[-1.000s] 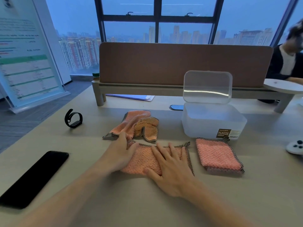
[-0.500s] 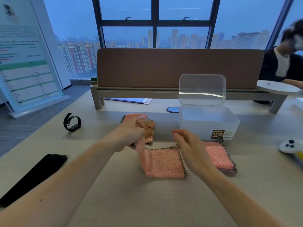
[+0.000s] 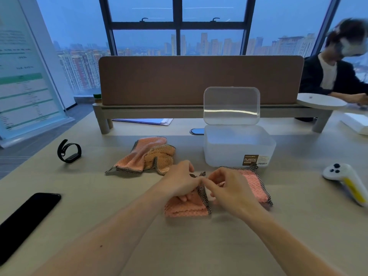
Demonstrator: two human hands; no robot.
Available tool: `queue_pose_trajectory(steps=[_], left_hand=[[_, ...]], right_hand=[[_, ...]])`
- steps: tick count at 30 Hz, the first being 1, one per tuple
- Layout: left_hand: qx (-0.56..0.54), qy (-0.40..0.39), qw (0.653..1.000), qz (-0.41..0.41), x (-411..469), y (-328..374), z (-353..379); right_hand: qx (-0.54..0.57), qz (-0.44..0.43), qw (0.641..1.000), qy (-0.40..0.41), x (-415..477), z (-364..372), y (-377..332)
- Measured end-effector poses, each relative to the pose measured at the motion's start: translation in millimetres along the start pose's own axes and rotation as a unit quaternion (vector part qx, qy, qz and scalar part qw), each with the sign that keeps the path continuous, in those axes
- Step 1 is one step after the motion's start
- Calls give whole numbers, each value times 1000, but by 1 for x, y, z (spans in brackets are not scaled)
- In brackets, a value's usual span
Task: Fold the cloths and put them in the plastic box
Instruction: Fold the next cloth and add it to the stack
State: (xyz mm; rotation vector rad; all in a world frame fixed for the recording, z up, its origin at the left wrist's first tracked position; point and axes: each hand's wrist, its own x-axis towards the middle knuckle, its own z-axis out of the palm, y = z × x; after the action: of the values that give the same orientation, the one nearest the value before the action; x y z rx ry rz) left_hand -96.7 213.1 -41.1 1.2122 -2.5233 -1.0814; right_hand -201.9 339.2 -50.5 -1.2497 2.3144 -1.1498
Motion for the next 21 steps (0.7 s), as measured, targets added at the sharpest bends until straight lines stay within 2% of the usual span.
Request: queue_pose_trajectory(steps=[3,7,11,21], left_hand=[[-11,33,998,48,5,-7,-8],[69,132,984,101,10,-32,-30],[167,72,975,130,10,-58,-30],[84,121,962,231,11,-63,-24]], right_hand=[[-53,-53,997,7,-1,9,2],[-119,-69,990,-26,0,21,4],[-125,-77,989,-28,3,22,7],[-120,-71,990,-26,-4,22,12]])
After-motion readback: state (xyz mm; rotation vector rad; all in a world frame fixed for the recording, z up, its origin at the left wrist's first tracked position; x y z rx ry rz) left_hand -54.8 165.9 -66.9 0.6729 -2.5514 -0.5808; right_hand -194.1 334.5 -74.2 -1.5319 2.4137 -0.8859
